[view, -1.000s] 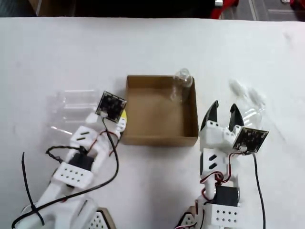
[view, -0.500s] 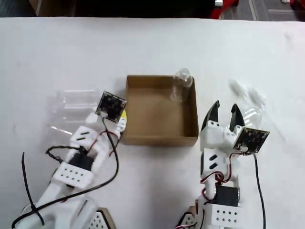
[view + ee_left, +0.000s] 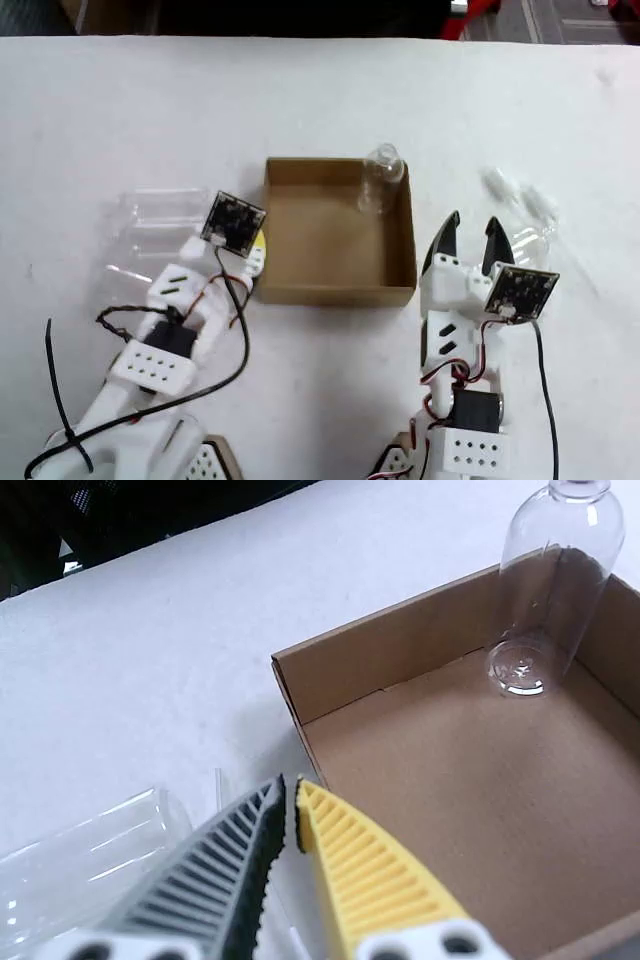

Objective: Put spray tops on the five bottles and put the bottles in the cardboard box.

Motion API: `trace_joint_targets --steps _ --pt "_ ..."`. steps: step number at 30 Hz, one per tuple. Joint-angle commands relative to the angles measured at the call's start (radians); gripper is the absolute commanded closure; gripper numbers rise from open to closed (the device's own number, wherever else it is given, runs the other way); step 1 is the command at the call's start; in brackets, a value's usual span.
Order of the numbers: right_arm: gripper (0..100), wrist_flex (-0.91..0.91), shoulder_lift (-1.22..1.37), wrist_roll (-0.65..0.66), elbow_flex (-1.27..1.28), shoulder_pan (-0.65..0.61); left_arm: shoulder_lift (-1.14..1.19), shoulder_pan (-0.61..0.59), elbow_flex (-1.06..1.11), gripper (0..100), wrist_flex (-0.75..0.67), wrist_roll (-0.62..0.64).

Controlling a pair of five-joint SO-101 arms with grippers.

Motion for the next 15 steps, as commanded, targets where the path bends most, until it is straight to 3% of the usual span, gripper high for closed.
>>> trace_joint_targets --steps 1,15 --pt "83.6 0.002 0.005 0.017 0.003 0.001 -0.008 0.015 -0.008 98 0.003 -0.011" --pt "83.6 0.016 0.002 0.018 0.003 0.001 -0.008 0.015 -0.008 98 0.003 -0.011"
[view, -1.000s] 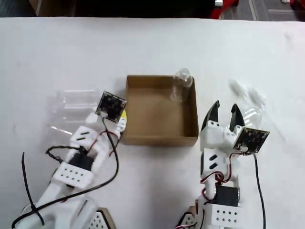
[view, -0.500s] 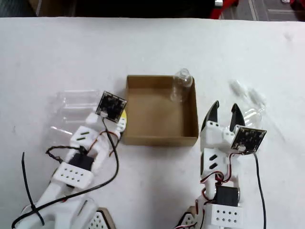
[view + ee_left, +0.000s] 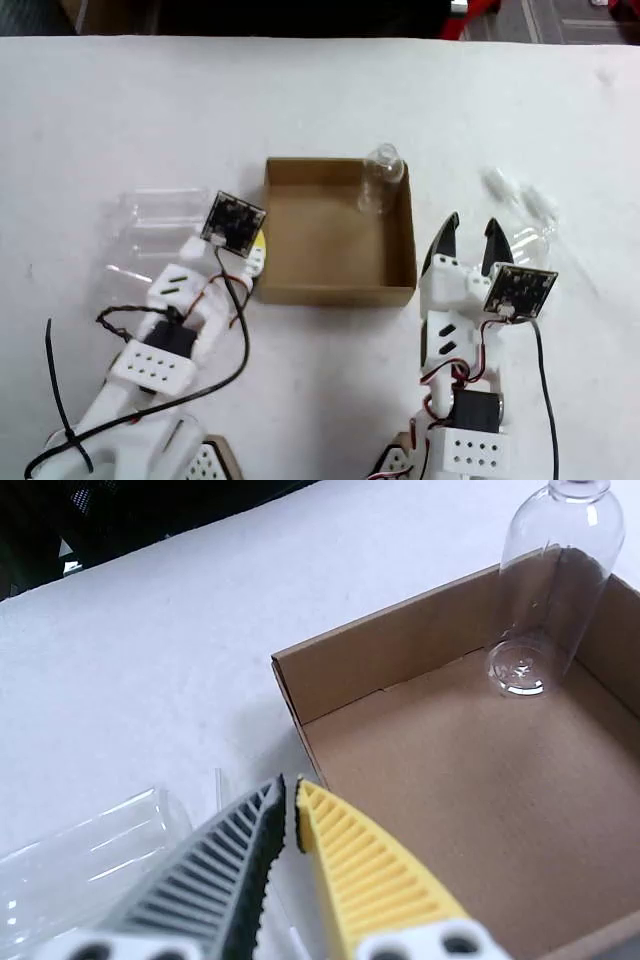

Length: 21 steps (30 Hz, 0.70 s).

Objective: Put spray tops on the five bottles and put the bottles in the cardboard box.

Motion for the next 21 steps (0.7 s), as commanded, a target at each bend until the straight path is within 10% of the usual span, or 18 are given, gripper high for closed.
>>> trace_joint_targets --steps 1,21 --pt "83.6 0.002 0.002 0.014 0.003 0.001 -0.008 0.015 -0.008 98 0.003 -0.011" --pt "96.4 -0.001 -0.002 0.086 0.003 0.001 -0.008 0.015 -0.008 98 0.002 -0.011"
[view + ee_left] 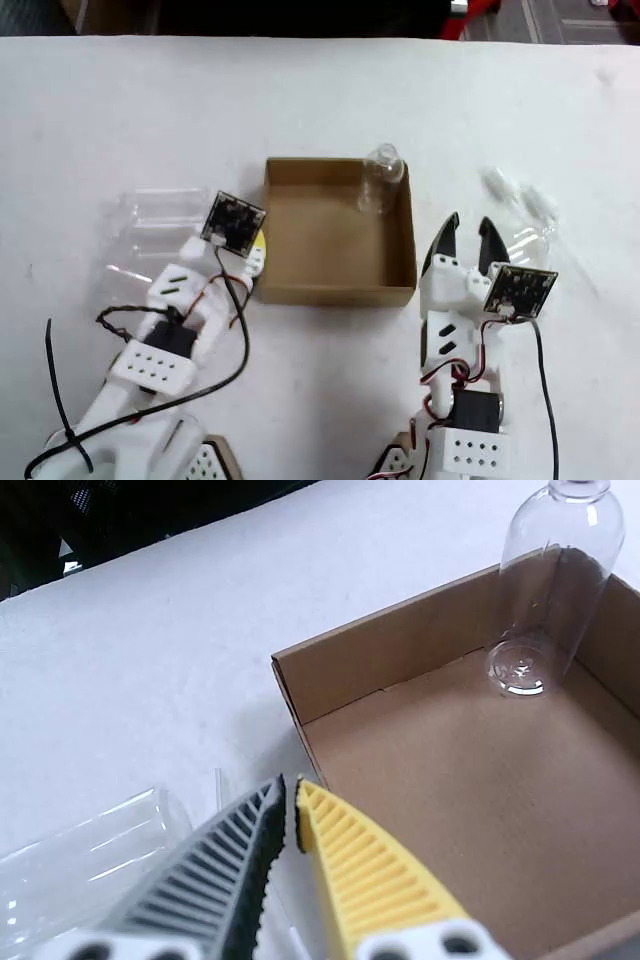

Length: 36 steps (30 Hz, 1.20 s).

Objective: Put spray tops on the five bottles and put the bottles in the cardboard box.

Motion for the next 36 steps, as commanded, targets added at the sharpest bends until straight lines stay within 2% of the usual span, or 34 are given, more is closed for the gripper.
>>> trace_joint_targets --steps 1,3,29,36 --pt "98.1 -0.004 -0.002 0.104 0.003 -0.004 -0.008 0.015 -0.008 98 0.002 -0.011" --pt "97.8 -0.001 -0.002 0.133 0.003 -0.019 -0.008 0.015 -0.008 98 0.003 -0.011" --pt "97.1 -0.007 -0.002 0.141 0.003 -0.022 -0.001 0.005 -0.006 98 -0.003 -0.011" --pt "97.1 -0.074 0.001 0.140 0.003 -0.022 -0.001 0.076 -0.005 98 0.003 -0.011"
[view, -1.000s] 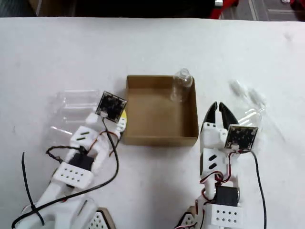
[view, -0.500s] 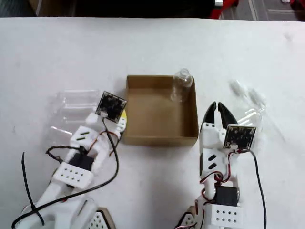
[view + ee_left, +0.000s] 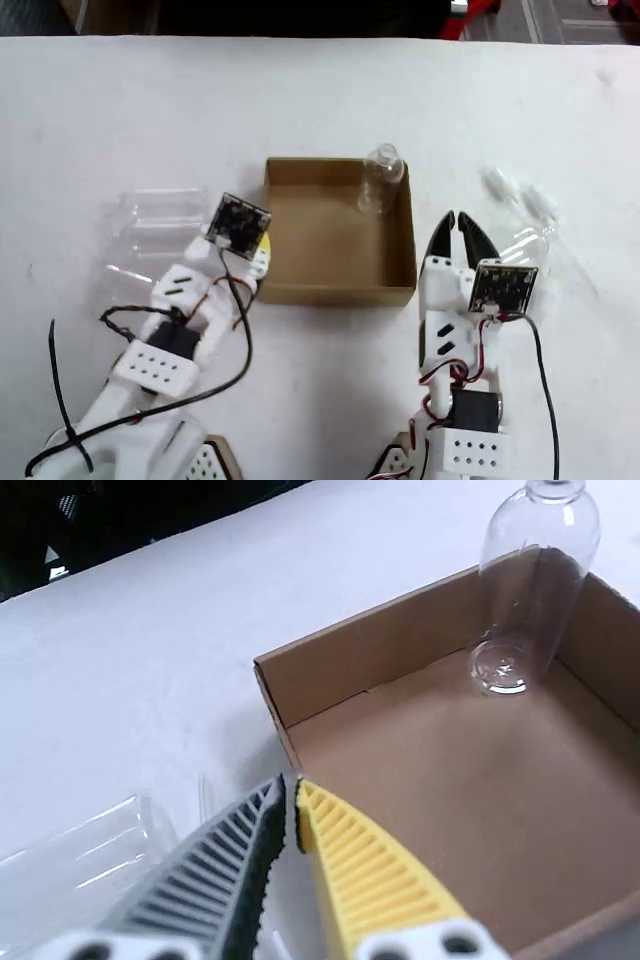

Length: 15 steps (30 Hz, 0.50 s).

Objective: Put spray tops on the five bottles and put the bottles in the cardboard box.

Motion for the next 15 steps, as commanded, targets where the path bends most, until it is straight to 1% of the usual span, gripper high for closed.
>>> trace_joint_targets --steps 1,3,5,8,9,11,13,15 --pt "97.1 -0.044 0.001 0.005 0.003 -0.007 -0.001 0.048 -0.005 98 0.003 -0.011" --pt "97.1 -0.044 -0.002 0.003 0.003 -0.007 -0.001 0.048 -0.005 97 0.005 -0.011" --pt "97.1 -0.041 -0.002 0.006 0.003 -0.007 -0.008 0.041 -0.006 94 0.005 -0.006" --pt "97.0 -0.036 -0.002 0.003 0.003 0.004 -0.008 0.031 -0.029 90 0.058 0.011" --pt "97.0 -0.038 -0.002 0.003 0.003 0.018 -0.010 0.027 -0.044 90 0.087 0.051" --pt "97.0 -0.044 -0.004 0.002 0.003 0.056 -0.010 -0.016 -0.089 90 0.150 0.187" --pt "97.0 -0.044 -0.004 -0.006 0.003 0.084 -0.010 -0.094 -0.155 89 0.236 0.347" --pt "97.0 -0.044 -0.004 -0.072 0.002 0.094 -0.010 -0.183 -0.227 86 0.354 0.470"
